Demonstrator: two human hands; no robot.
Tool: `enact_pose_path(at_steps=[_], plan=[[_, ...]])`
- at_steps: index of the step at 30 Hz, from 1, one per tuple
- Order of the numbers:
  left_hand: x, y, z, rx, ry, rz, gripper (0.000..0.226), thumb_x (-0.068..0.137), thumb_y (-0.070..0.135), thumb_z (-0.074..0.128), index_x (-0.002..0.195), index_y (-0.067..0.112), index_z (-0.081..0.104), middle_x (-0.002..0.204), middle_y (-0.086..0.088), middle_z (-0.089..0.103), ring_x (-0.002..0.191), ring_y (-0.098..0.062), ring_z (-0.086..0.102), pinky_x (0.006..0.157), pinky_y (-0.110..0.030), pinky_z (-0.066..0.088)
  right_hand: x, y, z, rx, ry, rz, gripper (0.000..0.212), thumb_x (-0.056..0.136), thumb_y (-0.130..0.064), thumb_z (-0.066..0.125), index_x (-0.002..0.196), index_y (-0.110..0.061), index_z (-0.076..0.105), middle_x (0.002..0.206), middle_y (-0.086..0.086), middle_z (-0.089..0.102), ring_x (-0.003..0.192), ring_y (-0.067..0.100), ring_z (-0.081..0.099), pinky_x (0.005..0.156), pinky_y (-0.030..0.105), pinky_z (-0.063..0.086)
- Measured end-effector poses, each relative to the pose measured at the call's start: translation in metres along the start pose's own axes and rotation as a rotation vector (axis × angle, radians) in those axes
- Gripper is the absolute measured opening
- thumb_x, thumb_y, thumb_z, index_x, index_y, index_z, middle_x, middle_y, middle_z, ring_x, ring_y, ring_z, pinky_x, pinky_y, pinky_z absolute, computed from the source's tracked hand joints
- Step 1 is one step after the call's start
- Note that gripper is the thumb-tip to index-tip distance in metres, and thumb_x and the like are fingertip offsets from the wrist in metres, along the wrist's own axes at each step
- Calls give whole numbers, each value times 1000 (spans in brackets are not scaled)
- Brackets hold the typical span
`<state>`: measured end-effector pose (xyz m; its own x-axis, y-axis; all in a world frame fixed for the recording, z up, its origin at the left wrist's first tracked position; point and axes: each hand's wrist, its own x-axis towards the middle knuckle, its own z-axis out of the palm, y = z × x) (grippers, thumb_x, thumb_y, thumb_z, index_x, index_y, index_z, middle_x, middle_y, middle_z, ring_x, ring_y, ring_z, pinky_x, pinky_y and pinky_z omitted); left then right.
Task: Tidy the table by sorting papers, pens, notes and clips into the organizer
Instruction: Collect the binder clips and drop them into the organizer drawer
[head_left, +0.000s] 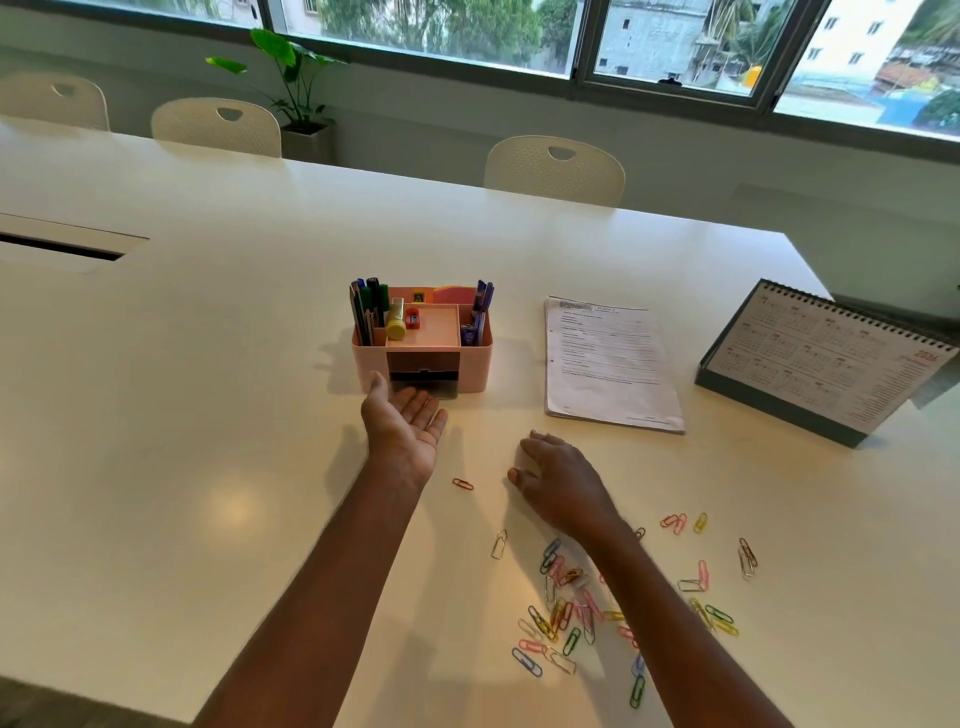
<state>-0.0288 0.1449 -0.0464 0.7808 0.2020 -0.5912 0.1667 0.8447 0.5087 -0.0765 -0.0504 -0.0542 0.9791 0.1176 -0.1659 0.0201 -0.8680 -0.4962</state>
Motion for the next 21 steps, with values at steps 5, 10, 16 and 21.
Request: enact_pose_path(at_steps=[5, 10, 16, 21], plan=[[6, -2, 0, -51, -37, -13, 80, 102, 64, 46, 153, 1, 44, 152, -21, 52, 143, -39, 49, 123, -54, 37, -2, 2, 7, -48, 17, -22, 57, 104, -33, 61, 156, -19, 45, 170, -1, 33, 156, 20, 29, 120, 41, 35], [10, -1, 1, -69, -43, -20, 80, 102, 64, 46, 152, 2, 45, 151, -21, 52, 143, -39, 49, 123, -55, 36, -2, 6, 12, -53, 21, -24, 60, 105, -35, 59, 160, -21, 39, 172, -1, 29, 160, 19, 21, 123, 43, 32], [15, -1, 1, -25, -43, -16, 77, 103, 65, 43, 148, 3, 50, 146, -19, 58, 138, -38, 54, 121, -54, 39, -1, 8, 13, -47, 17, -31, 61, 105, -36, 59, 160, -20, 38, 172, -1, 28, 160, 19, 21, 124, 44, 32], [10, -2, 4, -5, -59, -40, 71, 102, 66, 42, 131, 5, 62, 127, -19, 69, 117, -35, 67, 102, -48, 54, -2, 8, 13, -44, 27, -34, 61, 105, -36, 59, 160, -20, 38, 172, -1, 27, 160, 19, 20, 124, 43, 30]])
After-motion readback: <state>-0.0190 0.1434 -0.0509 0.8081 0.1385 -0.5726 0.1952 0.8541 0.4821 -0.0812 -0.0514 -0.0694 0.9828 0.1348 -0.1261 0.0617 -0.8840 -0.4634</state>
